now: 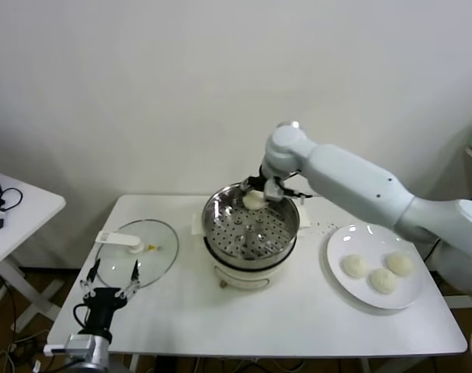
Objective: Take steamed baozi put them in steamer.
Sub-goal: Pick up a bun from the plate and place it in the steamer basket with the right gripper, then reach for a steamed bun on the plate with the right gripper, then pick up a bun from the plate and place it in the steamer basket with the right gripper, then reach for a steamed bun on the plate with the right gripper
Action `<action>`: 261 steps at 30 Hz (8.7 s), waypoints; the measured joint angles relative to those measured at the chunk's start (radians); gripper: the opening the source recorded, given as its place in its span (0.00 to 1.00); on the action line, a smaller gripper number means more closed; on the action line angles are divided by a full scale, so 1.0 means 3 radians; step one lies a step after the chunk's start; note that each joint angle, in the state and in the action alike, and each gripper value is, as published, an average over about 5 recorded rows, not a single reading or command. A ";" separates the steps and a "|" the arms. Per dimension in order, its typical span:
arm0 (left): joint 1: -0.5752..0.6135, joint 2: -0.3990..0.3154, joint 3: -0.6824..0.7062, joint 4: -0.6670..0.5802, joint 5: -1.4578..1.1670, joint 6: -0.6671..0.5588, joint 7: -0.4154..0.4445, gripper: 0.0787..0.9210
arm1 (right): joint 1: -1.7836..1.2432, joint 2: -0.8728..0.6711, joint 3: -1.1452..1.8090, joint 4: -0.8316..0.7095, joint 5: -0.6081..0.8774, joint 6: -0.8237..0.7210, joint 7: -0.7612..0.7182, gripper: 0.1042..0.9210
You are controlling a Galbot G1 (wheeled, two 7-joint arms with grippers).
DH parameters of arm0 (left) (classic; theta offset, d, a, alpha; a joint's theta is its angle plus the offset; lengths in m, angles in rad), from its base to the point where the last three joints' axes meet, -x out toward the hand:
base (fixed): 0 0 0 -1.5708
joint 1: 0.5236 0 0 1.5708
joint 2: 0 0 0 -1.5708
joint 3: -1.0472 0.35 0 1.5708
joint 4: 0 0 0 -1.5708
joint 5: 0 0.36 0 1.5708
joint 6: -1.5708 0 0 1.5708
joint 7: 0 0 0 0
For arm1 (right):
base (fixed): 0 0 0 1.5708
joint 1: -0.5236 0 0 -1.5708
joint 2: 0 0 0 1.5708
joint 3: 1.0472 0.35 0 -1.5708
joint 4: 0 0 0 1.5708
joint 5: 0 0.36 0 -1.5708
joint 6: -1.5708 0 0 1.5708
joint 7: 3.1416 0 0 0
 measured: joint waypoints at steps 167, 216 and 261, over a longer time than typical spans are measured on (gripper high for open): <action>0.0142 -0.0070 0.0089 -0.0165 -0.0047 0.0050 -0.0068 0.88 | 0.1555 -0.0281 -0.2057 -0.0652 0.4859 -0.2718 0.0010 0.70; 0.0199 -0.0039 0.0023 -0.0113 -0.0106 0.0010 -0.0066 0.88 | 0.0772 0.0615 -0.1938 -0.0945 0.4558 -0.2826 0.0158 0.70; 0.0066 -0.0049 0.0117 -0.0042 -0.0102 0.0023 -0.0061 0.88 | 0.1039 -0.1492 -0.1598 0.0080 0.3603 -0.1927 -0.0429 0.88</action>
